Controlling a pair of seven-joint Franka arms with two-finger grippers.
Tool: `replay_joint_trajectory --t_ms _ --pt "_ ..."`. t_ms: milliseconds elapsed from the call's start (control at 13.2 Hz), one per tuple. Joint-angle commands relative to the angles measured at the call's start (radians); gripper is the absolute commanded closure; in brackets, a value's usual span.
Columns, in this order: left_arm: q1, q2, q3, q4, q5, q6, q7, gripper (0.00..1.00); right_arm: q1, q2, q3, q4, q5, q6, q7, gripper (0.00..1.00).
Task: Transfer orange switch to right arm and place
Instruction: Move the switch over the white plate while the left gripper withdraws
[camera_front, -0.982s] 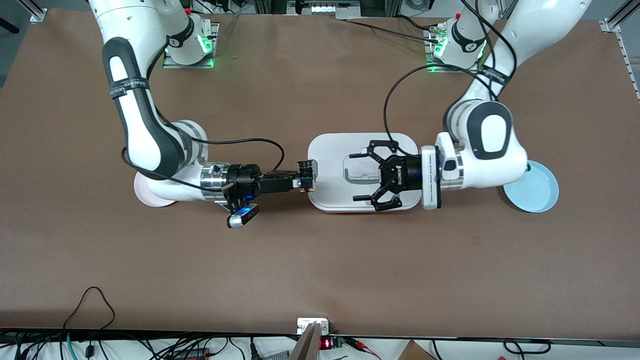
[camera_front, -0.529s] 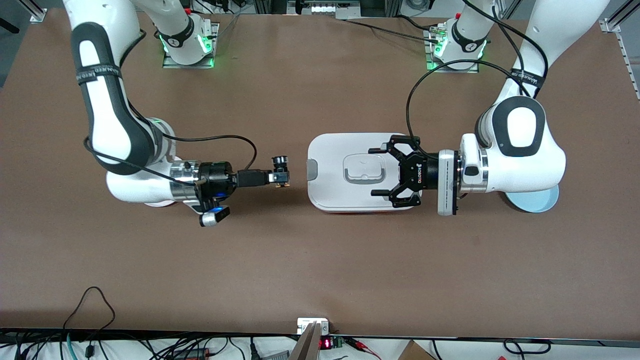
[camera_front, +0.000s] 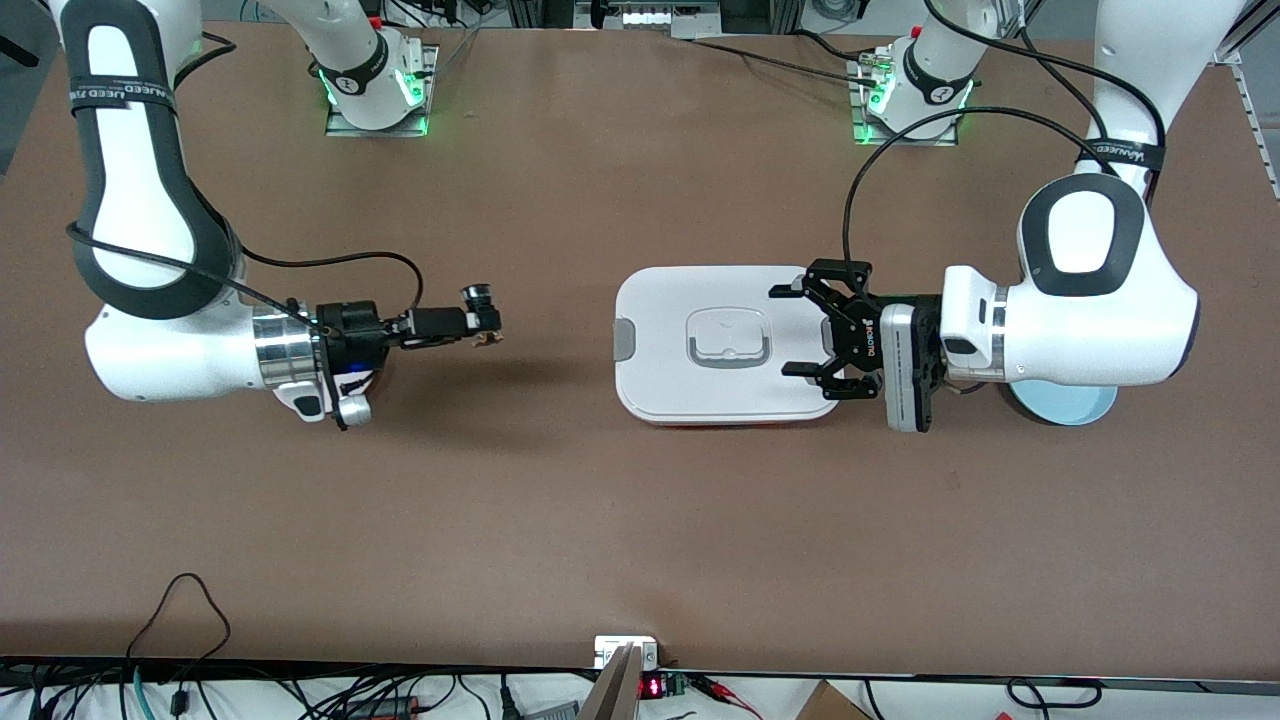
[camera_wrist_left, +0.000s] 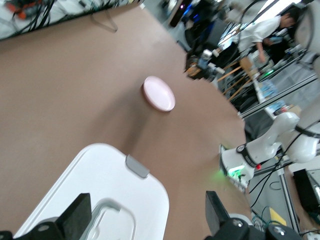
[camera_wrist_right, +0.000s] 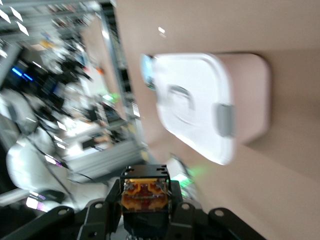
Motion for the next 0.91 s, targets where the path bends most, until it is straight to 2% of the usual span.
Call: replay_joint_trajectory --t_ms 0,227,378,529,604,680,755,831 --pt "0.001 -0.027 -0.009 0.022 0.127 -0.048 -0.147 0.00 -0.015 -0.051 0.008 -0.033 -0.230 -0.071 -0.093 0.86" --pt "0.001 -0.089 -0.012 0.024 0.296 -0.111 -0.309 0.00 -0.014 -0.074 0.013 -0.033 -0.472 -0.105 -0.183 0.86" --pt "0.001 -0.122 -0.001 0.024 0.368 -0.172 -0.395 0.00 -0.012 -0.088 0.014 -0.041 -0.633 -0.104 -0.274 0.86" --pt "0.004 -0.167 0.008 0.030 0.480 -0.236 -0.478 0.00 -0.014 -0.118 0.042 -0.059 -0.817 -0.078 -0.399 0.86" --pt "0.014 -0.178 0.033 0.063 0.538 -0.320 -0.512 0.00 -0.014 -0.136 0.062 -0.064 -0.932 -0.047 -0.464 0.86" --pt "0.004 -0.219 0.071 0.082 0.592 -0.359 -0.543 0.00 -0.015 -0.146 0.068 -0.076 -0.996 -0.026 -0.514 0.86" --pt "-0.012 -0.259 0.098 0.067 0.644 -0.363 -0.579 0.00 -0.018 -0.155 0.068 -0.096 -1.019 0.006 -0.565 0.86" --pt "-0.053 -0.300 0.169 0.032 0.683 -0.360 -0.641 0.00 -0.041 -0.163 0.068 -0.132 -1.054 0.067 -0.660 0.86"
